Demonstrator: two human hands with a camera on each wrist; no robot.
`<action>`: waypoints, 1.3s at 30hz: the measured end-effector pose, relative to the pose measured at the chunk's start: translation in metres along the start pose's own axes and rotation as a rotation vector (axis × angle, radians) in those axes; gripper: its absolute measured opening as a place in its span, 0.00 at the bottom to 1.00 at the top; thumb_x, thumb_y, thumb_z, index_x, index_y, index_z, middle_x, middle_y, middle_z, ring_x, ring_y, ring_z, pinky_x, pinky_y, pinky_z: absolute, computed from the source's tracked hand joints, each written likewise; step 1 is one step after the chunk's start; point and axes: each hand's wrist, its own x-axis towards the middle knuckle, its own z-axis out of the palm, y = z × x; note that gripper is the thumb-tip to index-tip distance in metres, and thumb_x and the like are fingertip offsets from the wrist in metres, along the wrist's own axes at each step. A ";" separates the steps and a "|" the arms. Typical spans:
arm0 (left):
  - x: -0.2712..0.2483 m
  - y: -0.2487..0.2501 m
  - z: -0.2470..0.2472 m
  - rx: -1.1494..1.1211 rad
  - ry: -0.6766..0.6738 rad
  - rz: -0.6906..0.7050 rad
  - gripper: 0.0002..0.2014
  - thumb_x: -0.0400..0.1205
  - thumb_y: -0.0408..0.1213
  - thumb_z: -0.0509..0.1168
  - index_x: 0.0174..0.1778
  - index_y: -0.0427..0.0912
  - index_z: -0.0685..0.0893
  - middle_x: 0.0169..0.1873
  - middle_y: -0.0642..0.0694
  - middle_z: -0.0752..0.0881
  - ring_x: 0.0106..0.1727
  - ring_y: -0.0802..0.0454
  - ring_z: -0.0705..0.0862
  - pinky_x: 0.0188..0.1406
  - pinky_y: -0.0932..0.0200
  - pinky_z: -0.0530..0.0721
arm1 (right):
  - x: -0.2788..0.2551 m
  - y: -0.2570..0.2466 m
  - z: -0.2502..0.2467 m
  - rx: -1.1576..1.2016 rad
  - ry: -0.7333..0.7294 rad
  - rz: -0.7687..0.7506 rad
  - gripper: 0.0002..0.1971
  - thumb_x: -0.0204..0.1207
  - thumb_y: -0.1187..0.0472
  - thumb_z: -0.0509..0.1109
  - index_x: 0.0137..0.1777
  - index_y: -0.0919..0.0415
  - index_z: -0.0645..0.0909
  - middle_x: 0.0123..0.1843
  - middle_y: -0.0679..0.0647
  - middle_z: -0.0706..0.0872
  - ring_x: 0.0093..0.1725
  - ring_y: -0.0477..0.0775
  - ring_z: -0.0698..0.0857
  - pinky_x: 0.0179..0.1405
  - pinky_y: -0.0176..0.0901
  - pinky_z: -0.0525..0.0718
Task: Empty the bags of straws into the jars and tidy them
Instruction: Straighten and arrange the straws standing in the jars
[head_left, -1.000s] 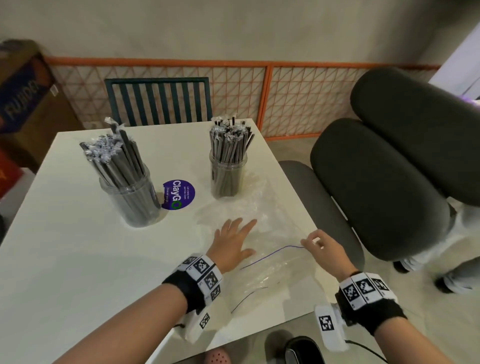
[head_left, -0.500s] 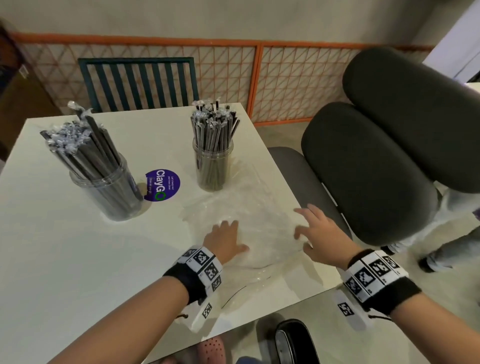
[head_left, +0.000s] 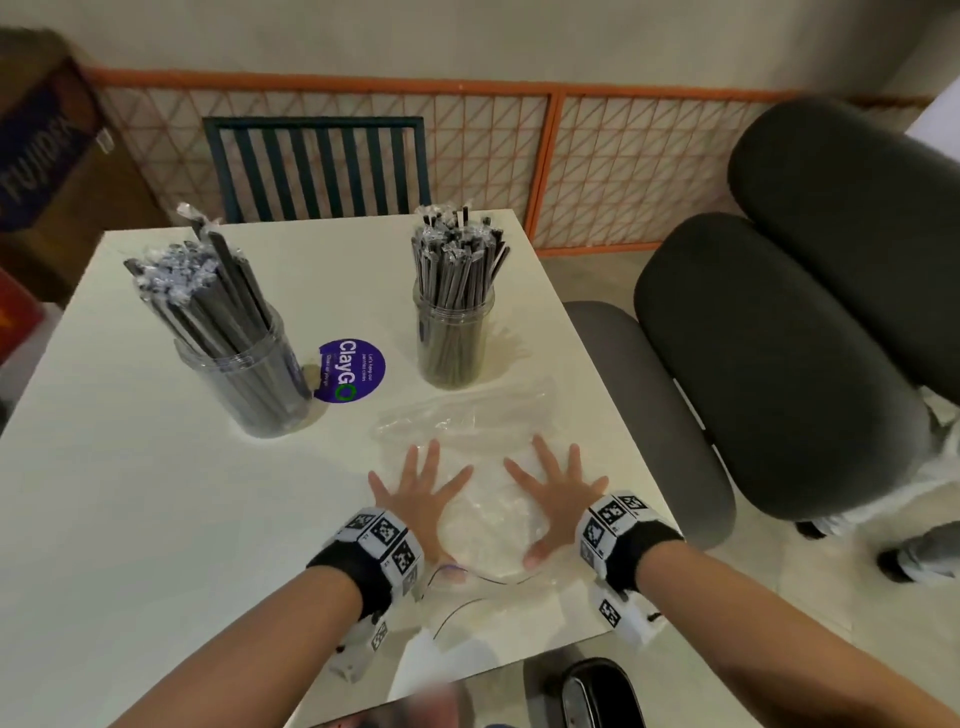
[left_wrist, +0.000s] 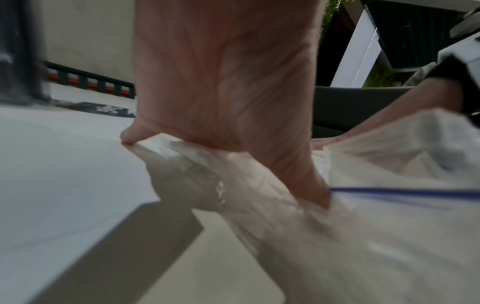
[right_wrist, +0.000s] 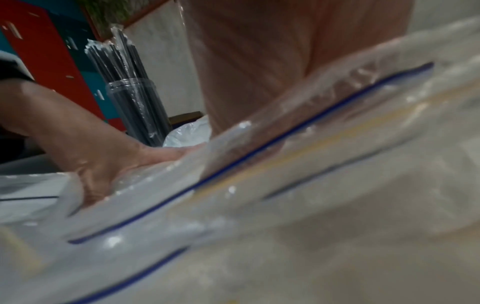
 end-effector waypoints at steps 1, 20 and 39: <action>-0.001 -0.004 -0.004 -0.009 -0.019 -0.001 0.63 0.59 0.69 0.72 0.78 0.67 0.33 0.79 0.46 0.23 0.81 0.39 0.28 0.70 0.17 0.43 | 0.000 -0.003 -0.005 -0.005 -0.010 0.002 0.65 0.55 0.36 0.79 0.77 0.31 0.29 0.80 0.48 0.20 0.78 0.75 0.27 0.68 0.88 0.48; 0.002 -0.065 -0.216 -0.791 0.393 0.020 0.54 0.72 0.60 0.68 0.83 0.43 0.41 0.83 0.39 0.54 0.82 0.44 0.58 0.80 0.46 0.61 | 0.010 -0.057 -0.197 0.968 0.676 -0.150 0.61 0.66 0.49 0.79 0.82 0.64 0.33 0.85 0.61 0.46 0.84 0.59 0.52 0.80 0.51 0.57; 0.040 -0.078 -0.274 -0.927 0.357 0.383 0.43 0.75 0.37 0.73 0.82 0.48 0.55 0.73 0.48 0.73 0.70 0.56 0.74 0.71 0.59 0.73 | 0.015 -0.030 -0.254 0.769 0.538 -0.514 0.38 0.74 0.63 0.73 0.80 0.57 0.59 0.73 0.45 0.72 0.72 0.42 0.69 0.66 0.29 0.65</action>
